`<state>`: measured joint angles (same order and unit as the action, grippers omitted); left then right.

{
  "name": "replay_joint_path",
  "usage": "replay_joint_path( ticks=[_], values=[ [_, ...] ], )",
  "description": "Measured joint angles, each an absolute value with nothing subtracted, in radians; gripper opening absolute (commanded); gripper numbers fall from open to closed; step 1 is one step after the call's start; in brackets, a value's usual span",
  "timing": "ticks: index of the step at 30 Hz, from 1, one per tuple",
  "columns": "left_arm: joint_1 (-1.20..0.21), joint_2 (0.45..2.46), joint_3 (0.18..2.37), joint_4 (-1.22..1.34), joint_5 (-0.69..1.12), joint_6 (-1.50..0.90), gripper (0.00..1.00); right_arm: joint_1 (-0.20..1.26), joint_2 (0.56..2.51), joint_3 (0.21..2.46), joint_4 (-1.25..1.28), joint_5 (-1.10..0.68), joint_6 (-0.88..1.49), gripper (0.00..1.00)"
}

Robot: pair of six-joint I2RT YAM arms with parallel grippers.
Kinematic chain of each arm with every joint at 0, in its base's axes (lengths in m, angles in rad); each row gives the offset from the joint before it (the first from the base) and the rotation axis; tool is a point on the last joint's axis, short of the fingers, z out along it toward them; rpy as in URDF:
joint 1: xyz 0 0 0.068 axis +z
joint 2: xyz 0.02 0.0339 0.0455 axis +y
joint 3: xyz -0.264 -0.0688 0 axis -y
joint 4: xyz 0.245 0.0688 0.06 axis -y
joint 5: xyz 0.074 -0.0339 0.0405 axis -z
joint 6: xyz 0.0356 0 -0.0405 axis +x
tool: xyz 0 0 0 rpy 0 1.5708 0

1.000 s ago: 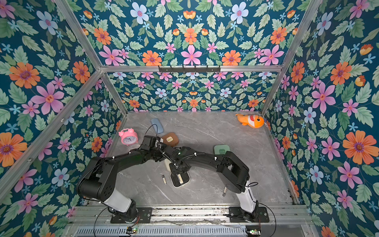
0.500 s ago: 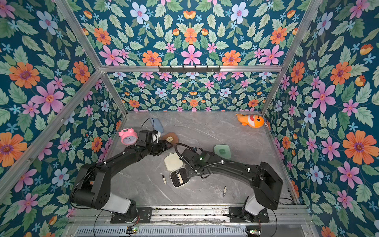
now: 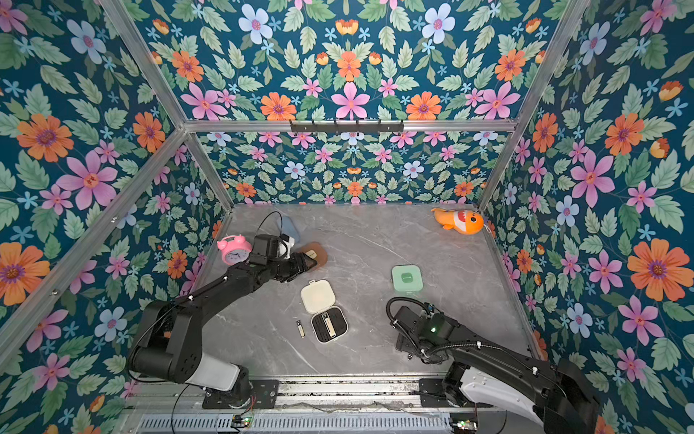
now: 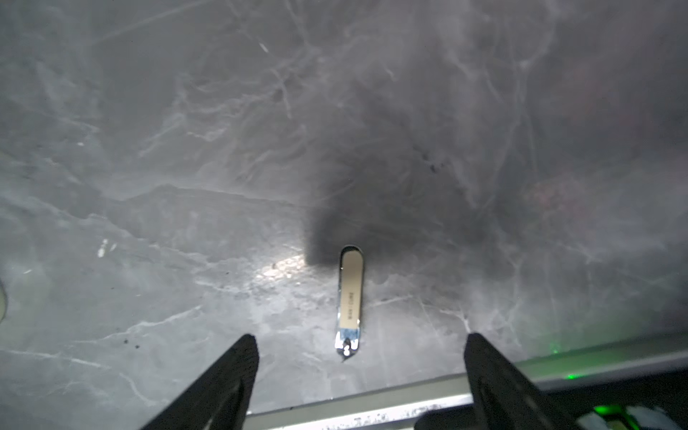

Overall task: Organize nail clipper sets
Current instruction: Adjust the nail clipper at the center of the board.

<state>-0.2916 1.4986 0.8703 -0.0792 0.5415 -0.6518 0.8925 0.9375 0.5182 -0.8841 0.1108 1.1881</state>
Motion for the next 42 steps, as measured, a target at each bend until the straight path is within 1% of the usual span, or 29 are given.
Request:
replay_joint_path(
  ticks=[3, 17, 27, 34, 42],
  values=[
    [-0.292, 1.507, 0.872, -0.079, 0.546, -0.652, 0.63, 0.885, 0.941, 0.502, -0.858, 0.083, 1.205, 0.87],
    [-0.292, 1.514, 0.864, -0.078, 0.548, -0.652, 0.63, 0.883, 1.130, 0.524, -0.700, -0.041, 1.199, 0.81],
    [-0.292, 1.520, 0.850, -0.073, 0.548, -0.654, 0.63, 0.883, 1.253, 0.597, -0.604, -0.117, 1.167, 0.80],
    [-0.292, 1.516, 0.836, -0.067, 0.548, -0.656, 0.63, 0.849, 1.364, 0.689, -0.600, -0.094, 1.115, 0.80],
    [-0.292, 1.508, 0.830, -0.060, 0.549, -0.657, 0.63, 0.773, 1.421, 0.763, -0.629, -0.058, 1.024, 0.79]
  ],
)
